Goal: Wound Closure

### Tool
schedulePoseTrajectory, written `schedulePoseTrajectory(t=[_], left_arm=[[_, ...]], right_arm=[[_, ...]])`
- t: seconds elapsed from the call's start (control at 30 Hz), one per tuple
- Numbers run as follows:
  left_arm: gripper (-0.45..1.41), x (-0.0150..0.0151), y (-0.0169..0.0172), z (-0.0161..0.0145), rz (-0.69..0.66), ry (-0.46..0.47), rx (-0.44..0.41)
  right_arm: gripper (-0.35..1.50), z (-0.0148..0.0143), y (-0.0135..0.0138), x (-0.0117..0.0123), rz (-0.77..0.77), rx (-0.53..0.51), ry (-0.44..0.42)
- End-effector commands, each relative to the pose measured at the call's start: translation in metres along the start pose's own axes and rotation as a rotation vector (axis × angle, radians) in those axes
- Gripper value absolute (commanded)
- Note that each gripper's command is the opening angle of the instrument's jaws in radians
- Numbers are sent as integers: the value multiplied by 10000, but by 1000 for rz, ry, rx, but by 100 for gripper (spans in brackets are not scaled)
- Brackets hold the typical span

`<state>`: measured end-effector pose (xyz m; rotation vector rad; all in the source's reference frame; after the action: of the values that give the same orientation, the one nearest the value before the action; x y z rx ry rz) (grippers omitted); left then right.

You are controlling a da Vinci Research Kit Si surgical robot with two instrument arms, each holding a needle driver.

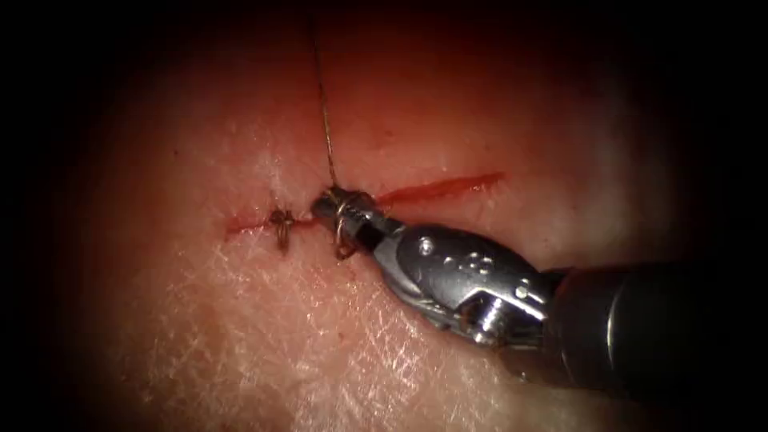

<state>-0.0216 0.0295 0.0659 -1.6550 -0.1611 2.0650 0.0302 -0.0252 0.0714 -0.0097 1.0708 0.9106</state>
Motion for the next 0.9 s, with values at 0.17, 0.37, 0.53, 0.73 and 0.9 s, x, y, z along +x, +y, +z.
schedulePoseTrajectory(t=[0.17,0.37,0.53,0.73,0.9], left_arm=[[-45,8,-27,5,9,-1,14],[-45,7,-40,9,12,-5,28],[-45,10,-57,10,32,-15,58],[-45,15,-79,16,46,-23,84],[-45,18,-91,22,50,-25,97]], right_arm=[[-35,-24,-20,-23,-7,-8,-1],[-35,-34,-30,-26,-10,4,0],[-35,-44,-37,-27,-29,12,-3],[-35,-53,-46,-29,-36,17,13],[-35,-54,-50,-29,-47,32,20]])
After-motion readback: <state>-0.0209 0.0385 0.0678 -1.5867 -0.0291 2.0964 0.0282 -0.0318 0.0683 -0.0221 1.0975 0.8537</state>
